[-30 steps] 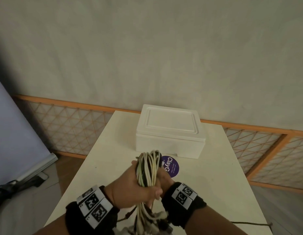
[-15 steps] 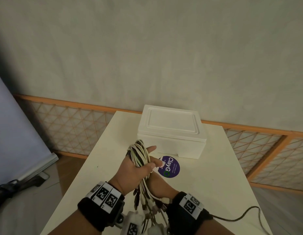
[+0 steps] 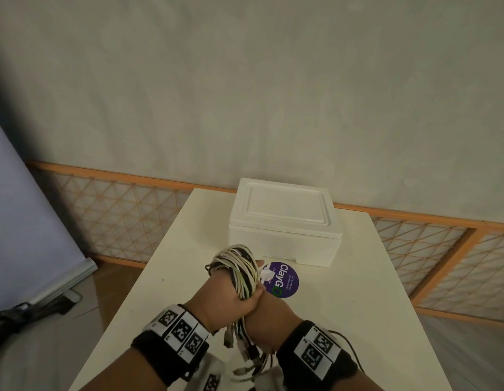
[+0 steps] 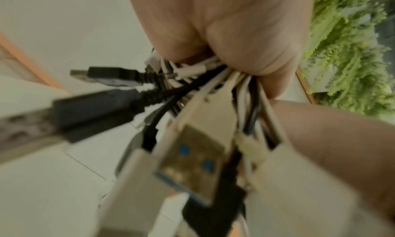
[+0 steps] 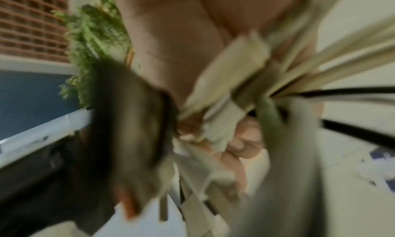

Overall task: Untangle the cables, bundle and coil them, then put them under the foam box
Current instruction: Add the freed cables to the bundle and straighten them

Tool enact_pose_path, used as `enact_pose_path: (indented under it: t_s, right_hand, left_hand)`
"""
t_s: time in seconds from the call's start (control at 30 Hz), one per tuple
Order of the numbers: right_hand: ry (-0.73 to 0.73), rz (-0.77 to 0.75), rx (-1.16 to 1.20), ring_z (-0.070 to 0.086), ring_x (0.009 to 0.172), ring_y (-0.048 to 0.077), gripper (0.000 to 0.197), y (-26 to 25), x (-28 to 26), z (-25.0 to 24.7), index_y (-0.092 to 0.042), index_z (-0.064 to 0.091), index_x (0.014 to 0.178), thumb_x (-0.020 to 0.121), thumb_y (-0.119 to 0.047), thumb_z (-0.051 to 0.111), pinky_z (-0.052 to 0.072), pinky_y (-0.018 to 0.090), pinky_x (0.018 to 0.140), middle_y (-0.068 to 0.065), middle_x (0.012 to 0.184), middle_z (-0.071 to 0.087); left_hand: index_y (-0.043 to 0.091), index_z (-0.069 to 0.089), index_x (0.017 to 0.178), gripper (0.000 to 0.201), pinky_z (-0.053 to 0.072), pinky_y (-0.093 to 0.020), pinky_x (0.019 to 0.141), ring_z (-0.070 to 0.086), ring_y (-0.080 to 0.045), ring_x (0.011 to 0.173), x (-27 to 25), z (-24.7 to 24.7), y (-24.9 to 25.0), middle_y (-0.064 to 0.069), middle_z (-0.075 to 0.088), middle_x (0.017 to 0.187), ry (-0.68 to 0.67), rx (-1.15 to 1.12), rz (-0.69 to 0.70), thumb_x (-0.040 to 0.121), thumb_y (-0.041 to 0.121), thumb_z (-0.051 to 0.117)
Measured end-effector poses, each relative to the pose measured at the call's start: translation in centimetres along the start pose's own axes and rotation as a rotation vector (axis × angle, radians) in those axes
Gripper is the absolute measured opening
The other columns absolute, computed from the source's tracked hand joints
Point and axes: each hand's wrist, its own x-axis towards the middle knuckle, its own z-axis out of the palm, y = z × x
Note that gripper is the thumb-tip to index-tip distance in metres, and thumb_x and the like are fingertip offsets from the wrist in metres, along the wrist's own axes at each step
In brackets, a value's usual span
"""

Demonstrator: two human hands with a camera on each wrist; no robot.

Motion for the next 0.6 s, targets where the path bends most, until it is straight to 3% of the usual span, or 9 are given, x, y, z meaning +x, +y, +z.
enact_pose_path:
  t_s: [0.07,0.1,0.17,0.27,0.43,0.5,0.53,0.6]
  right_hand:
    - [-0.069,0.006,-0.099,0.060,0.098,0.025,0.028,-0.3,0.1,-0.2,-0.005,0.059,0.112,0.091,-0.016,0.043,0.051,0.035,0.084,0.010,0.105,0.063]
    - [-0.104,0.047,-0.098,0.060,0.100,0.028,0.026,-0.4,0.0,-0.5,-0.005,0.059,0.108,0.090,-0.013,0.043,0.051,0.038,0.085,0.012,0.106,0.063]
    - [-0.130,0.078,-0.066,0.061,0.097,0.028,0.023,-0.6,-0.2,-1.0,-0.006,0.059,0.105,0.087,-0.011,0.045,0.052,0.037,0.085,0.012,0.103,0.064]
    - [-0.165,0.060,-0.048,0.058,0.094,0.026,0.023,-0.4,-0.4,-1.2,-0.004,0.058,0.106,0.087,-0.010,0.046,0.050,0.038,0.090,0.012,0.098,0.061]
    - [-0.093,-0.023,-0.100,0.058,0.100,0.031,0.026,-0.3,-1.1,-1.6,-0.004,0.058,0.109,0.088,-0.012,0.045,0.049,0.041,0.088,0.015,0.106,0.062]
    - [0.002,-0.067,-0.038,0.061,0.086,0.018,0.026,-0.7,-1.5,-2.4,-0.010,0.061,0.107,0.082,-0.017,0.058,0.053,0.033,0.076,0.004,0.092,0.064]
    - [0.084,-0.096,0.022,0.061,0.073,0.009,0.028,-0.6,-1.7,-2.6,-0.016,0.067,0.098,0.070,-0.023,0.071,0.054,0.025,0.063,-0.006,0.078,0.063]
    - [0.020,-0.079,-0.072,0.057,0.055,0.003,0.029,-0.8,-1.4,-2.3,-0.026,0.069,0.066,0.041,-0.037,0.079,0.045,0.018,0.039,-0.012,0.056,0.058]
  left_hand:
    - [0.039,0.059,0.109,0.034,0.030,-0.009,0.104,0.051,0.008,0.113,-0.4,0.0,0.3,0.024,0.060,0.113,-0.038,-0.028,0.034,0.077,0.045,0.050]
    - [0.043,0.058,0.103,0.026,0.029,-0.007,0.103,0.049,0.010,0.115,-0.5,-0.1,0.5,0.029,0.057,0.113,-0.053,-0.026,0.051,0.078,0.043,0.050]
    - [0.042,0.062,0.102,0.025,0.027,-0.007,0.104,0.046,0.014,0.116,-0.6,0.0,0.3,0.034,0.053,0.114,-0.069,0.015,0.084,0.080,0.041,0.050]
    - [0.026,0.070,0.102,0.035,0.026,-0.009,0.106,0.044,0.012,0.117,-0.7,0.2,0.1,0.027,0.053,0.118,-0.061,0.099,0.132,0.081,0.043,0.047]
    - [0.024,0.071,0.104,0.034,0.021,-0.003,0.104,0.041,0.014,0.118,-0.9,0.3,0.5,0.020,0.057,0.124,-0.045,0.137,0.183,0.082,0.039,0.050]
    - [0.022,0.071,0.106,0.037,0.020,-0.003,0.104,0.044,0.008,0.118,-0.9,0.1,1.1,0.014,0.060,0.125,-0.054,0.144,0.193,0.082,0.039,0.049]
    - [0.022,0.069,0.109,0.039,0.021,-0.003,0.104,0.046,0.006,0.118,-0.8,-0.1,1.3,0.013,0.060,0.126,-0.056,0.137,0.187,0.082,0.040,0.048]
    - [0.021,0.064,0.120,0.046,0.021,-0.003,0.104,0.044,0.007,0.118,-0.8,-0.4,1.6,0.014,0.058,0.126,-0.061,0.132,0.177,0.082,0.041,0.046]
